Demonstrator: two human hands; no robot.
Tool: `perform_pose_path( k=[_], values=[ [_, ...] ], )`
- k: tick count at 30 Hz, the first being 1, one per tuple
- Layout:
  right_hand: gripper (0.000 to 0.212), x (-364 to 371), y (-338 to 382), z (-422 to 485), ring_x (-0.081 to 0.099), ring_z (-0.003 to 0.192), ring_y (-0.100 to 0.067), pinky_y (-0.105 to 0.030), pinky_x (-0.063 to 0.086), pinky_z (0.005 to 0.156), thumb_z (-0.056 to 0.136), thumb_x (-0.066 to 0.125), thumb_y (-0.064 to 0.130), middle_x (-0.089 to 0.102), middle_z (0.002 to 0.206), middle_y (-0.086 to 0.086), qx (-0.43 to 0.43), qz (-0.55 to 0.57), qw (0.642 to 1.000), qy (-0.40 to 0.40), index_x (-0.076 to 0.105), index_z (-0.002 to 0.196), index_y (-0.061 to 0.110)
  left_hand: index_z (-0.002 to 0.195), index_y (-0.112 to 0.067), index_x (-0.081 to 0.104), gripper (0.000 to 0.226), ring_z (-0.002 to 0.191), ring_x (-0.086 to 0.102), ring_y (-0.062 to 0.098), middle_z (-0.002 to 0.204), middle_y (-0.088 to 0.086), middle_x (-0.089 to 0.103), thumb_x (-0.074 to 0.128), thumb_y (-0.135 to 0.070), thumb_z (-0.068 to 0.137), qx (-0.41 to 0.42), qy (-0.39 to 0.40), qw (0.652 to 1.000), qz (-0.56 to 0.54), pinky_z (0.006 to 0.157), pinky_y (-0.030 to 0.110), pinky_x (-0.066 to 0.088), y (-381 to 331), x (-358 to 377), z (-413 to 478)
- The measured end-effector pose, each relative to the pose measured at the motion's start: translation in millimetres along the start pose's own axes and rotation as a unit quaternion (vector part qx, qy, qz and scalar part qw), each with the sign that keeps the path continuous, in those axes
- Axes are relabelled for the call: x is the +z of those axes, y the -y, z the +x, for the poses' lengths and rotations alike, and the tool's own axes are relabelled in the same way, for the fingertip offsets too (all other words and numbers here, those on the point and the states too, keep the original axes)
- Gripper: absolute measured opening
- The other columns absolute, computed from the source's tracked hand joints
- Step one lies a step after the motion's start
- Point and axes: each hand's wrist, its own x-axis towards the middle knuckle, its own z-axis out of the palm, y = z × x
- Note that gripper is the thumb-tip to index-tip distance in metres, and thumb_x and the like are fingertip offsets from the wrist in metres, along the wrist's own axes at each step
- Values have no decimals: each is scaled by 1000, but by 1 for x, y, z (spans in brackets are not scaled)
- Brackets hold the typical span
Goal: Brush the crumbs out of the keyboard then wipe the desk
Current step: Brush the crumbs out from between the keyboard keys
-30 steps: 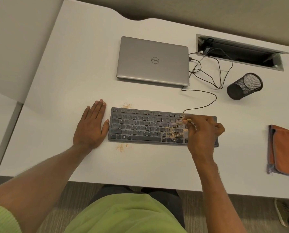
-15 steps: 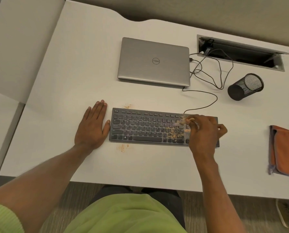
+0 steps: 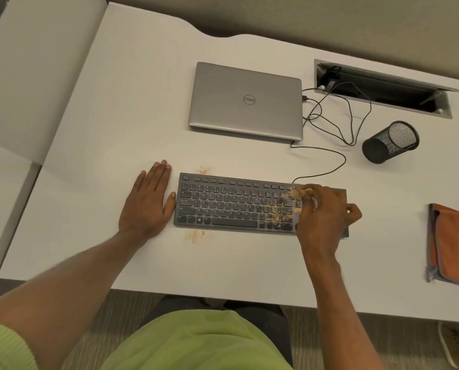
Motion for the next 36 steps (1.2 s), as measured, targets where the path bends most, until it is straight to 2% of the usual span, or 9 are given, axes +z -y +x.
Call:
perform_pose_path(
  k=[4,8,10,13,19,24,27,31,36],
  values=[
    [8,3,6,-4,51,103,-8,-45,26,99,101,66,29,58,88,24,25,61,998,-20,73,101,24,171,-12,16,69,166,8,15,179,4,15,26,-43,110,3,-3,1000,-1,135,44,13,-1,-1,0],
    [10,12,8,-10,53,100,-8,-37,22,102,100,67,29,56,87,28,25,77,997,-7,76,101,24,171,-12,16,69,166,7,14,179,4,14,27,-43,110,3,-4,1000,-2,135,43,11,-1,-1,0],
    [10,13,4,-15,54,97,-13,-47,26,105,100,67,27,59,85,21,28,68,997,0,76,98,23,171,-12,16,69,166,6,14,179,3,13,27,-43,110,2,-4,1000,-3,135,42,10,-1,0,0],
    [13,11,-1,-21,45,92,-5,-58,32,102,102,66,25,62,83,15,42,43,998,3,75,93,22,171,-11,16,69,166,6,14,179,3,14,27,-42,110,2,-6,1000,-3,135,42,10,-1,0,0],
    [10,7,5,-19,39,97,7,-61,35,102,100,68,29,58,90,19,22,70,997,-20,76,101,23,171,-11,17,69,166,8,16,179,4,15,28,-41,110,3,-8,1000,-3,135,42,10,-1,-1,0],
    [10,9,-3,-26,53,93,-14,-60,33,100,100,68,25,59,83,16,24,41,999,3,76,95,22,171,-11,17,69,166,8,16,179,4,15,28,-42,110,3,-8,1000,-5,135,42,11,-1,-1,0],
    [12,7,-4,-29,44,90,0,-58,33,100,101,68,23,59,79,17,32,52,998,-7,73,90,24,171,-11,16,69,166,8,16,179,4,15,27,-42,110,5,-9,1000,-2,135,43,11,-1,0,0],
    [9,9,5,-27,45,97,17,-47,28,102,101,68,31,53,82,33,43,104,993,-25,70,93,31,171,-10,17,69,166,8,16,179,5,15,26,-42,110,5,-7,1000,-1,135,43,11,-1,-1,0],
    [9,16,3,-31,38,105,22,-54,33,101,99,70,28,55,82,27,47,109,993,-17,78,101,25,171,-11,16,69,166,9,16,179,5,16,27,-43,110,5,-7,1000,-4,135,43,12,-2,-1,0]
  ],
)
